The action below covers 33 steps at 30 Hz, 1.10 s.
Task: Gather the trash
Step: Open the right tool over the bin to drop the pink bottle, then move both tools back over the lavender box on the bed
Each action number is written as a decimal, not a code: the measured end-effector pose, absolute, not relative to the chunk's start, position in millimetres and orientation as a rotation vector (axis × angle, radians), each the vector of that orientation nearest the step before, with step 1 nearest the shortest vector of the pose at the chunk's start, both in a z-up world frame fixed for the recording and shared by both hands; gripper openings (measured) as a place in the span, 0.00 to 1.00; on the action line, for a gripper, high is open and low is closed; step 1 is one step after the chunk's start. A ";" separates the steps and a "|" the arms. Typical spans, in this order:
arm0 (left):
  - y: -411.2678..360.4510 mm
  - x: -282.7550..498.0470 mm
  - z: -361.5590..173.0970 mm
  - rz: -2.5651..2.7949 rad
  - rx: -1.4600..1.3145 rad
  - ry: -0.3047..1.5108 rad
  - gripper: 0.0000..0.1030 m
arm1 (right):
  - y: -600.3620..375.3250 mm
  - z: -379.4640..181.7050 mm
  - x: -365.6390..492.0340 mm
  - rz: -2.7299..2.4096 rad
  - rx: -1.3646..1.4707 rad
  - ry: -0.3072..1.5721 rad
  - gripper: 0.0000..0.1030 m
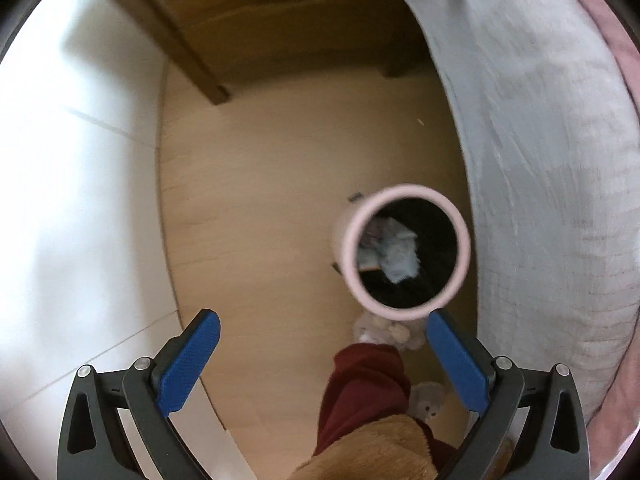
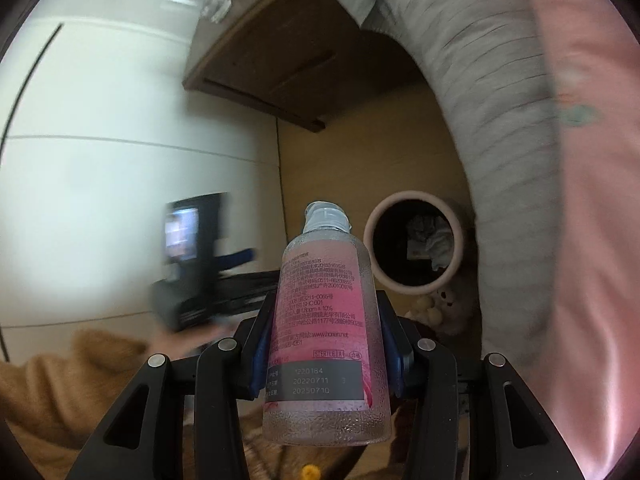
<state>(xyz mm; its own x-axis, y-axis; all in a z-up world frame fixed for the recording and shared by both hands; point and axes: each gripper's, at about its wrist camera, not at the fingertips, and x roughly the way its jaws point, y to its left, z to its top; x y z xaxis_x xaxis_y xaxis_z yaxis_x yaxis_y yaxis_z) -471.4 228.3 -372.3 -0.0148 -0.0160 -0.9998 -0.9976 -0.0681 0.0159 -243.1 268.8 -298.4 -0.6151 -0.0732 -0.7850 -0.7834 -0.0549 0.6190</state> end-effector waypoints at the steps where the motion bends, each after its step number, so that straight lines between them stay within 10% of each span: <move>1: 226.5 -479.1 -366.3 1.288 -1.264 1.176 1.00 | 271.5 -307.8 -250.2 1.726 -0.938 1.672 0.44; 11: 223.0 -501.6 -349.5 1.330 -1.270 1.114 1.00 | 287.0 -382.0 -285.0 1.628 -1.078 1.590 0.47; 14: 222.6 -497.8 -349.7 1.316 -1.244 1.124 1.00 | 289.8 -390.4 -293.6 1.592 -1.065 1.547 0.91; 33: 305.3 -337.2 -234.7 1.022 -0.972 0.927 1.00 | 218.8 -205.4 -109.1 1.380 -0.439 1.404 0.96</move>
<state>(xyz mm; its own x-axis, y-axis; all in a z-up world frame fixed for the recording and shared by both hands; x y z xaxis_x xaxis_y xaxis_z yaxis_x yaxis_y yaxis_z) -337.2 305.3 -234.7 0.2535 0.2478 -0.9350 -0.9546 0.2205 -0.2004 -109.1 218.8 -205.4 -0.3634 0.4003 -0.8412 -0.8341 0.2623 0.4852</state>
